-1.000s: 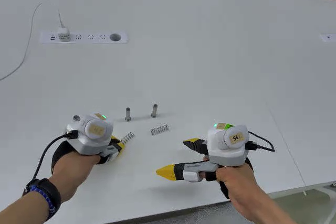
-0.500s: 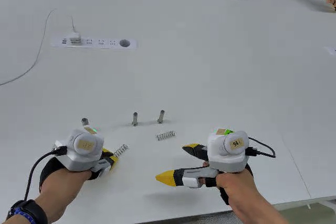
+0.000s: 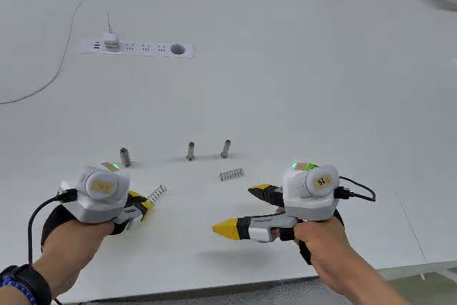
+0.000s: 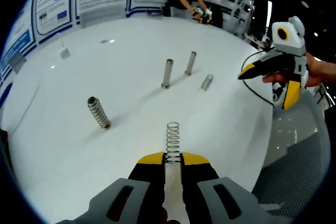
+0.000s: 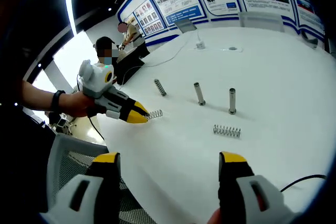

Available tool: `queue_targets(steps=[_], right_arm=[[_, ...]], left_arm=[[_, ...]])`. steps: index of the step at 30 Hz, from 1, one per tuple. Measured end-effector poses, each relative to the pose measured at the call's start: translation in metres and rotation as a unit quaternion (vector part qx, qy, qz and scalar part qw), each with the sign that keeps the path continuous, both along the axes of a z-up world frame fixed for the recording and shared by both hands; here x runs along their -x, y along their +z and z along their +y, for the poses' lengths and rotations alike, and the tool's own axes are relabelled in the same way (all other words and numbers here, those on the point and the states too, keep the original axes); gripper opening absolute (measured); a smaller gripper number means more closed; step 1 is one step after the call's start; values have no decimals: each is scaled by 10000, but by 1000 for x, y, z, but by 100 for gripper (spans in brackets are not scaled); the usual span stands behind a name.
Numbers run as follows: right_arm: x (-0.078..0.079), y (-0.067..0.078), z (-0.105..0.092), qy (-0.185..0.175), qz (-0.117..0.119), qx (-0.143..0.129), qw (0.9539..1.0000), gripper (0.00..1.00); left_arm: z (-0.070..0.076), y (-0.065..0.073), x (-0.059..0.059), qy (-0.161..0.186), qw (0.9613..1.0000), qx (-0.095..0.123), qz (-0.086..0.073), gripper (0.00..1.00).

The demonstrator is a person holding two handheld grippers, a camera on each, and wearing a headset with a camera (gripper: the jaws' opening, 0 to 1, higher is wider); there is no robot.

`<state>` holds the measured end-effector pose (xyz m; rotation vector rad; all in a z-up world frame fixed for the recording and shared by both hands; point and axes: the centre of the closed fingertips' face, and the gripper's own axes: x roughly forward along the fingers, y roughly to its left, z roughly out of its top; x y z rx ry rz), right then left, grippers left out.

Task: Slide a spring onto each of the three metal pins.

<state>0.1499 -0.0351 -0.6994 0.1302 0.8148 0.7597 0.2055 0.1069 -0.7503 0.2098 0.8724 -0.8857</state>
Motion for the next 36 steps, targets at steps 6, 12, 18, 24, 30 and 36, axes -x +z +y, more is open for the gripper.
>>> queue_targets(steps=[6, 12, 18, 24, 30, 36], right_arm=[[0, 0, 8, 99, 56, -66, 9999, 77], [-1, 4, 25, 292, 123, -296, 9991, 74], [-3, 4, 39, 438, 190, -405, 9980, 74], [-7, 10, 53, 647, 193, -519, 9964, 71], [-14, 15, 60, 721, 158, -628, 9953, 68], [-21, 22, 67, 560, 312, -999, 9929, 65]], left_arm=[[9, 4, 3, 67, 10000, 6, -2, 10], [14, 10, 8, 71, 10000, 6, -21, 10], [14, 23, 11, 53, 9999, 99, -107, 10], [11, 35, 13, -135, 9995, 136, -266, 10], [9, 44, 13, -200, 9990, 215, -337, 10], [2, 59, 13, -288, 9983, 280, -426, 10]])
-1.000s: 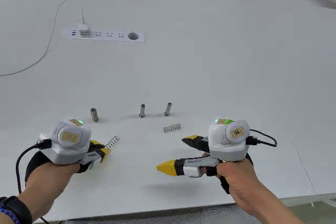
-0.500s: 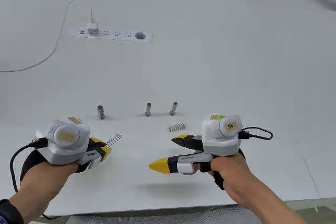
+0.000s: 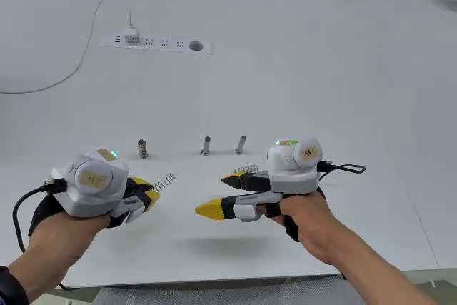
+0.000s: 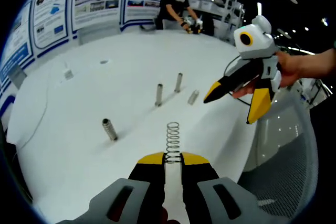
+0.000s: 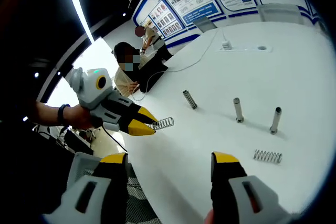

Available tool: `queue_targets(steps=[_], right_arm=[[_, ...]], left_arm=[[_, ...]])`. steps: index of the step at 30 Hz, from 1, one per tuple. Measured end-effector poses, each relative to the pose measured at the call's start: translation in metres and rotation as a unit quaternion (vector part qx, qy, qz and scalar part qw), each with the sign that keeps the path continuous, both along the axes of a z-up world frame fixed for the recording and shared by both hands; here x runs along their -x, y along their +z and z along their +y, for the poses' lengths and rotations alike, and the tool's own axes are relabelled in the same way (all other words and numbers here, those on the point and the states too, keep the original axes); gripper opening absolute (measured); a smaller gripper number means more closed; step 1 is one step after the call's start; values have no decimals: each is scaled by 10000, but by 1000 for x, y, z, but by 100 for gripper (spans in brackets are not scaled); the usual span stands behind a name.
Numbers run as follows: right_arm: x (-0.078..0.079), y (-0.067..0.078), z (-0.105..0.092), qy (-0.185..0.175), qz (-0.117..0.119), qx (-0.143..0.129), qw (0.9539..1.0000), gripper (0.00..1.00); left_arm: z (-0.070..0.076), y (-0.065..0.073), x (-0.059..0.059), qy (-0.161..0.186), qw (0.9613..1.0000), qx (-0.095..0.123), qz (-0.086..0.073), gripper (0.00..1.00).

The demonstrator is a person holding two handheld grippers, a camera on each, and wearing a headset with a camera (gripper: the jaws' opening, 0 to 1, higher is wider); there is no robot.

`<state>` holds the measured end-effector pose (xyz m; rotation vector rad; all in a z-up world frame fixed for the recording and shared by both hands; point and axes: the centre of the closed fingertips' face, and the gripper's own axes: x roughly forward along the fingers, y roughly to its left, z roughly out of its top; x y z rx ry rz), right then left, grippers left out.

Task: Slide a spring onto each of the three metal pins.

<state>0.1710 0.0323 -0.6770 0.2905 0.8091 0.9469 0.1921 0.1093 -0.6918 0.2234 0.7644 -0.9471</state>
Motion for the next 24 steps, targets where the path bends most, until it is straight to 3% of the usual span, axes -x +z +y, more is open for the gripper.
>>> queue_targets(steps=[9, 24], right_arm=[[-11, 11, 6, -102, 103, -373, 9992, 55], [-10, 13, 13, -62, 479, -847, 9952, 33]], left_arm=[[-20, 10, 10, -315, 9994, 109, -95, 10], [-48, 20, 22, -760, 9967, 206, -178, 10]])
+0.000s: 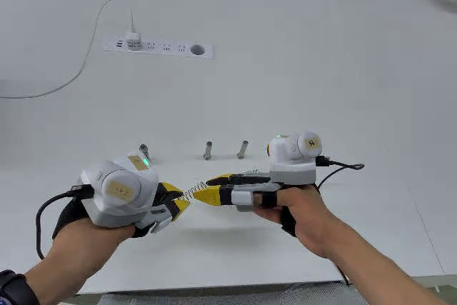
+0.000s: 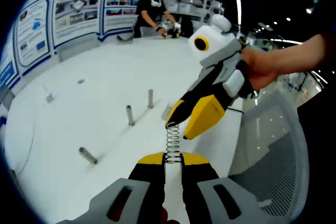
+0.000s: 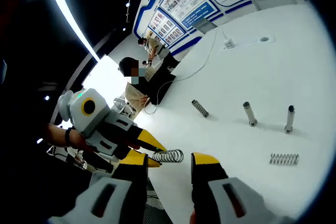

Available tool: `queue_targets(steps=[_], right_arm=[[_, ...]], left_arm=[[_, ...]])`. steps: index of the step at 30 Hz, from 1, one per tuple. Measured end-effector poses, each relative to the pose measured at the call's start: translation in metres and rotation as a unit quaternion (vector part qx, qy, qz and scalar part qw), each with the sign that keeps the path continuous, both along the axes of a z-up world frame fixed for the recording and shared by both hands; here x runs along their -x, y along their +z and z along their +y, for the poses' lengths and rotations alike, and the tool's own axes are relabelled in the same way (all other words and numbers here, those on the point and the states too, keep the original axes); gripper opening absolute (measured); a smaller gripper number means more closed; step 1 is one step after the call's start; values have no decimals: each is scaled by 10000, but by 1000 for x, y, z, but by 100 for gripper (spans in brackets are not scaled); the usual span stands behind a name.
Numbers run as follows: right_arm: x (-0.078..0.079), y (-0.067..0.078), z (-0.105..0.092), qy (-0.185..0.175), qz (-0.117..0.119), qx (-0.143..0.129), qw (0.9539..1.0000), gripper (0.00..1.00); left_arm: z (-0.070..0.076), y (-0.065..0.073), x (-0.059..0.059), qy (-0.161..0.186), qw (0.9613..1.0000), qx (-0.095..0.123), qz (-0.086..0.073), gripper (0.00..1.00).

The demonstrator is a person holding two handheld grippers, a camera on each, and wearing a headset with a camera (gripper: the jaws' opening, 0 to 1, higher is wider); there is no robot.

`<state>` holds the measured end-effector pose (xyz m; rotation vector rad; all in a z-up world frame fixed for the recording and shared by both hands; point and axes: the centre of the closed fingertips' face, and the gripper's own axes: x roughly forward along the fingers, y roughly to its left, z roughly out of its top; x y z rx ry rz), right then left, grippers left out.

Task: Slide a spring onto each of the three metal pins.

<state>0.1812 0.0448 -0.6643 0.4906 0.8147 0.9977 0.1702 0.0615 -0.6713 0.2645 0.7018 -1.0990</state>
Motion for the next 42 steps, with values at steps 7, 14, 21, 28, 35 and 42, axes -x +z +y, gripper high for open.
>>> queue_targets(steps=[7, 14, 21, 28, 35, 42], right_arm=[[4, -1, 0, -54, 167, -187, 9997, 26], [8, -1, -3, -31, 288, -247, 9993, 22], [11, -3, -3, 137, 371, -186, 9990, 17], [12, 1, -4, 200, 388, -231, 9988, 15], [14, 10, -2, 293, 454, -322, 9980, 12], [11, 23, -4, 472, 151, -7, 9988, 12]], left_arm=[[-7, 1, 4, -89, 10000, 26, 3, 10], [-9, 0, 7, -201, 9998, -7, 9, 10], [-12, -3, 11, -429, 9991, -58, 12, 10], [-13, -1, 11, -500, 9987, -19, 23, 10], [-14, 1, 13, -600, 9982, 19, 1, 10], [-20, 10, 10, -630, 9978, 171, -61, 10]])
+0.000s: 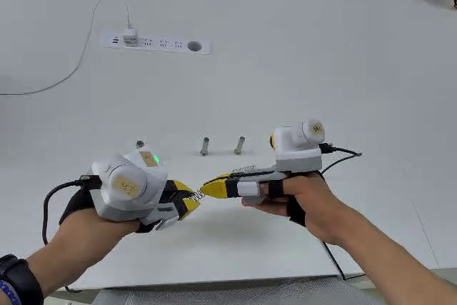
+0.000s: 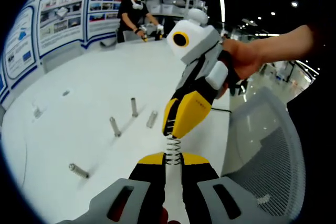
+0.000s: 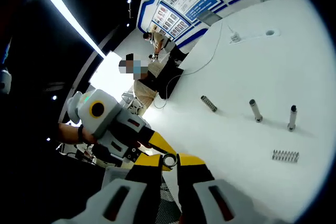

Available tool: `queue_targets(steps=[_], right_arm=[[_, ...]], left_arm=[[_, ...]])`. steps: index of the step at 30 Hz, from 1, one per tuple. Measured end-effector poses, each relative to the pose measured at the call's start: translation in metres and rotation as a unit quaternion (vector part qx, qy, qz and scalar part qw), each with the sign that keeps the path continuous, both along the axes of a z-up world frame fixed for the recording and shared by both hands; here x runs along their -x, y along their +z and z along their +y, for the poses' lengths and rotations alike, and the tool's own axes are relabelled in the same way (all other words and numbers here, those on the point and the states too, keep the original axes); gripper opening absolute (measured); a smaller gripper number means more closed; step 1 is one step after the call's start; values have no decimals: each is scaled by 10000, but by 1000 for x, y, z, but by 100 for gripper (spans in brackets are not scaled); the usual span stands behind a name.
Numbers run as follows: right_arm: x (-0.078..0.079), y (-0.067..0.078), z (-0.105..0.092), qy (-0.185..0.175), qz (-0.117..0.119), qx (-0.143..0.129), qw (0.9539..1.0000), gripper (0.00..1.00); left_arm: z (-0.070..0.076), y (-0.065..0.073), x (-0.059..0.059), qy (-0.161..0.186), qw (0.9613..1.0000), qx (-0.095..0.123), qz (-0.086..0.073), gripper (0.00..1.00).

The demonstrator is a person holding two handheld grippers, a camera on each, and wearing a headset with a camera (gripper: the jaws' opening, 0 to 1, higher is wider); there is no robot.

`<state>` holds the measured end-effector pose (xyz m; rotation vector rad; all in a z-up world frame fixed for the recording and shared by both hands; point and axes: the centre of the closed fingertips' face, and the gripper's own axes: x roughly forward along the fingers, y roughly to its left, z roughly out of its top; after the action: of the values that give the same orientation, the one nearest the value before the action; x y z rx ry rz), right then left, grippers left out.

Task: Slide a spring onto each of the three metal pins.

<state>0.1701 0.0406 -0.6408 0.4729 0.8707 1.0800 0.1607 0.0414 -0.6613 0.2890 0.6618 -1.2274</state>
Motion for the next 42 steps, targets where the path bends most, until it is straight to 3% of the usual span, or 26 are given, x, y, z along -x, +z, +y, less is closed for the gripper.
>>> queue_targets(steps=[6, 12, 18, 24, 31, 34, 42], right_arm=[[-4, 9, -3, 216, -324, 316, 9987, 12], [-2, 12, -5, 636, -675, 748, 9929, 12], [1, 12, -6, 890, -806, 937, 9883, 12], [5, 13, -6, 1296, -1128, 1253, 9771, 12], [11, 9, -6, 1725, -1350, 1464, 9647, 13], [14, 6, -8, 2015, -1480, 1656, 9540, 13], [17, 6, -9, 2359, -1570, 1730, 9433, 13]], left_arm=[[-9, 5, -4, -4, 9999, 99, -31, 10], [-14, 9, -2, -53, 9999, 147, -59, 10], [-15, 9, -1, -97, 9998, 178, -76, 10], [-16, 12, -1, -167, 9996, 226, -93, 10], [-20, 15, 2, -229, 9992, 321, -111, 10], [-22, 17, 3, -261, 9989, 370, -124, 10], [-24, 19, 7, -386, 9983, 395, -180, 10]])
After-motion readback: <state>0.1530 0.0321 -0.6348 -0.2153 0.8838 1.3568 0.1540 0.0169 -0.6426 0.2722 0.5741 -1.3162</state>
